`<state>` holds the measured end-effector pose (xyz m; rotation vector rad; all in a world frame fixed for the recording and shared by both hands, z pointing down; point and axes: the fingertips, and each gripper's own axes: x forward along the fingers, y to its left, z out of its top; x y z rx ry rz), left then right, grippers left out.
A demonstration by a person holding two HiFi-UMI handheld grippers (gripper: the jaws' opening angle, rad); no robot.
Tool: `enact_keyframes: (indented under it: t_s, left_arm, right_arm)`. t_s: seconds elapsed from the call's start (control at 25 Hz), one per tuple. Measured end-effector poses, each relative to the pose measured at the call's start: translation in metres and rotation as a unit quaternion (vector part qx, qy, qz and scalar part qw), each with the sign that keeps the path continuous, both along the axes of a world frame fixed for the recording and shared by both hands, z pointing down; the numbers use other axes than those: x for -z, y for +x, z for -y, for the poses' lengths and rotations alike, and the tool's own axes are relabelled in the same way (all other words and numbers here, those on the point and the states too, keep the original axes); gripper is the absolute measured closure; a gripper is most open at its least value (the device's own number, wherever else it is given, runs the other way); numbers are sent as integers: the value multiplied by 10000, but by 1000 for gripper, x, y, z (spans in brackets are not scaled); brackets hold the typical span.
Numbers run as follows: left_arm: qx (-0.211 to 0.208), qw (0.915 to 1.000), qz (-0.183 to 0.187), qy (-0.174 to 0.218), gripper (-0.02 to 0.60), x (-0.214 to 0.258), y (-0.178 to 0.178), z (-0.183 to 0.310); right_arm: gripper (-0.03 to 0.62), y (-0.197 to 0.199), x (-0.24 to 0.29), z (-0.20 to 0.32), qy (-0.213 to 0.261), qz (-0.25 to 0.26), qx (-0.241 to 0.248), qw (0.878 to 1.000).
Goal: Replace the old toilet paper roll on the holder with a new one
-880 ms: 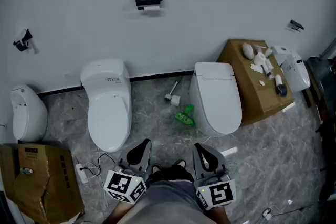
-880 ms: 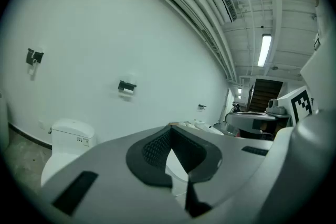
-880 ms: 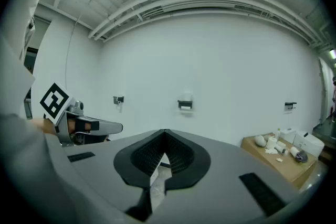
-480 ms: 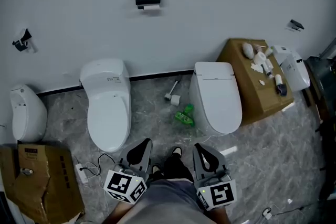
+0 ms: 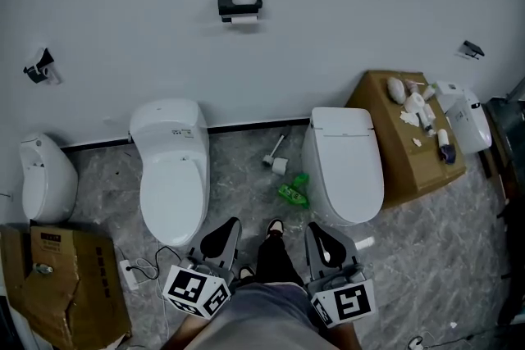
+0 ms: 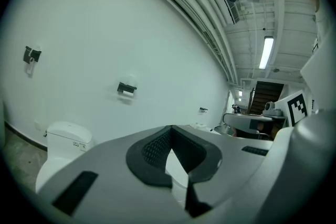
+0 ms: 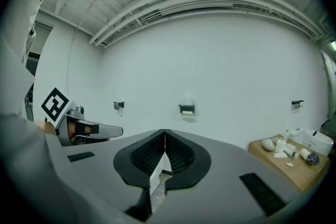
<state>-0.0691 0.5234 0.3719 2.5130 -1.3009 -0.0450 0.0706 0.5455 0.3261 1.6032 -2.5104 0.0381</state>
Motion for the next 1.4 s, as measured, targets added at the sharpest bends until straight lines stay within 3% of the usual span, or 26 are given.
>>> enact_keyframes:
  t_s: [0.56, 1.0, 1.4]
  left_arm:
    - [140, 9999, -90, -47, 577, 8, 26, 116]
    - [429, 9990, 74, 66, 577, 20, 74, 205]
    - [475, 9989, 34, -15, 577, 14, 104, 246]
  right_arm:
    - [577, 15, -2, 118, -204, 37, 509, 9985]
    - [577, 69, 5, 208, -157, 166, 643, 9977]
    - [577, 132, -1, 249, 0, 328, 121, 9994]
